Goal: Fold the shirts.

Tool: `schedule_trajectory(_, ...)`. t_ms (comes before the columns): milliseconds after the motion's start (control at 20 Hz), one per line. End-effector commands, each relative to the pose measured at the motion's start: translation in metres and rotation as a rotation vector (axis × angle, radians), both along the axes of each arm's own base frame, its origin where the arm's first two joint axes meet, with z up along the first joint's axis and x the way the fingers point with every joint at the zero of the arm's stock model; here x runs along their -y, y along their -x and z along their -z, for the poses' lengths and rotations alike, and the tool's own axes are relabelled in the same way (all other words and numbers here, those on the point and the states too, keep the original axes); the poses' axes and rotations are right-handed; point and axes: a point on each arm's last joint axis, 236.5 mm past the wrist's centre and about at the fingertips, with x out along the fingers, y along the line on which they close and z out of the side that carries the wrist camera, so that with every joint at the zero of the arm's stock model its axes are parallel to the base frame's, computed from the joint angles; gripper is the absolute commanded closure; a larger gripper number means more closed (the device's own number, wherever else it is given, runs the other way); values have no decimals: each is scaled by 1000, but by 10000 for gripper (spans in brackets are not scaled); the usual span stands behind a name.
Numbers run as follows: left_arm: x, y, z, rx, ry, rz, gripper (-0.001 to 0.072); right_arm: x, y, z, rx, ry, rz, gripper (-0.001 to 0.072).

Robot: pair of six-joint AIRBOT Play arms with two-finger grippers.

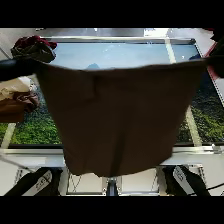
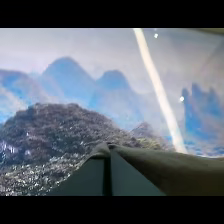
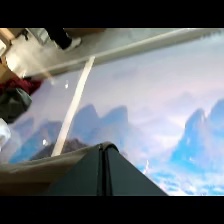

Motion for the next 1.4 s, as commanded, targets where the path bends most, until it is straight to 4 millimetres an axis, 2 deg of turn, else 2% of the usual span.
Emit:
schedule_trajectory(0,19,-79,121,-103,-126,-91,696,-7,-64,165,-279,141,52,692)
schedule_trajectory(50,20,-99,146,-117,-103,-130,696,-8,-81,194,-309,151,71,692)
schedule_trajectory(100,20,-113,167,-142,-82,-156,696,-7,-96,213,-318,137,96,692)
schedule_trajectory(200,19,-133,196,-183,-100,-154,696,-1,-116,239,-337,83,147,692)
schedule_trajectory(250,17,-141,200,-184,-122,-148,696,3,-122,246,-346,89,151,692)
schedule_trajectory(300,14,-150,194,-159,-153,-146,696,9,-126,245,-338,112,157,692)
schedule_trajectory(400,6,-162,172,-109,-207,-145,696,19,-136,225,-295,127,172,692)
schedule_trajectory(450,3,-161,165,-117,-240,-136,696,20,-138,215,-288,121,163,692)
schedule_trajectory(500,-2,-157,164,-145,-273,-127,696,19,-136,208,-299,116,138,691)
schedule_trajectory(600,-6,-141,169,-224,-307,-109,696,12,-126,206,-348,119,73,691)
schedule_trajectory(700,-6,-108,189,-380,-329,-70,695,1,-110,212,-405,135,12,691)
schedule_trajectory(800,-8,-77,210,-518,-356,-33,695,-7,-94,224,-474,160,-45,691)
schedule_trajectory(900,-9,-56,230,-592,-368,-8,695,-7,-80,239,-540,167,-55,691)
schedule_trajectory(1150,3,-25,273,-700,-309,16,695,0,-59,290,-622,168,-9,690)
schedule_trajectory(1350,5,-10,297,-741,-297,20,695,5,-54,313,-635,161,38,691)
